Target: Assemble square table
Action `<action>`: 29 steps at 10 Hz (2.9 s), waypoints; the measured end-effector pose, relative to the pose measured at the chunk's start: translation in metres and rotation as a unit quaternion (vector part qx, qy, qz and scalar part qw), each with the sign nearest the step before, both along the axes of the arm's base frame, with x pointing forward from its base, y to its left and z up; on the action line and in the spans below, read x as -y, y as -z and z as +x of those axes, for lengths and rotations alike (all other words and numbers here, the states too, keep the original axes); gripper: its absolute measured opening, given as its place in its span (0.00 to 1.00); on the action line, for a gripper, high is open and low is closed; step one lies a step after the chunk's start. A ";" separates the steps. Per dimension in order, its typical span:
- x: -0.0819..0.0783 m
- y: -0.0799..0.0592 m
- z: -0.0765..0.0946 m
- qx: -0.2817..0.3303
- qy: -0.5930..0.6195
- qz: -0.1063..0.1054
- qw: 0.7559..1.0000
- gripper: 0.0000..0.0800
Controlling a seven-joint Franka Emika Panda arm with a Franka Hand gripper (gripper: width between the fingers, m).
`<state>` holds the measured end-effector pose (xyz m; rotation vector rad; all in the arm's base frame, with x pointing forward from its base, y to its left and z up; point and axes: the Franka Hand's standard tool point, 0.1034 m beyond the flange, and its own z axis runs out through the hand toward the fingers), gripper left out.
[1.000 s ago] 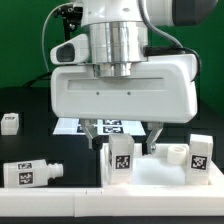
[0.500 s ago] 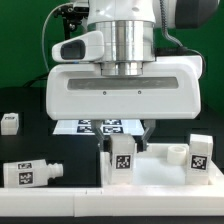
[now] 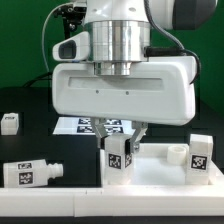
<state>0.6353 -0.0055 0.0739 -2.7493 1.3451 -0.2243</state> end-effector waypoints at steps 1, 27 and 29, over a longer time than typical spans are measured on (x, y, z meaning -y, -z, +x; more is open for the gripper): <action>0.003 0.000 -0.001 0.002 0.058 0.016 0.998 0.36; -0.052 -0.025 -0.055 -0.060 0.411 0.116 0.902 0.81; -0.069 -0.023 -0.071 -0.066 0.474 0.115 0.870 0.81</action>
Offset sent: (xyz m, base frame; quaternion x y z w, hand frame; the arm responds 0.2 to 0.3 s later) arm 0.0000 0.0000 0.0000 0.0000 0.0000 0.1938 0.9810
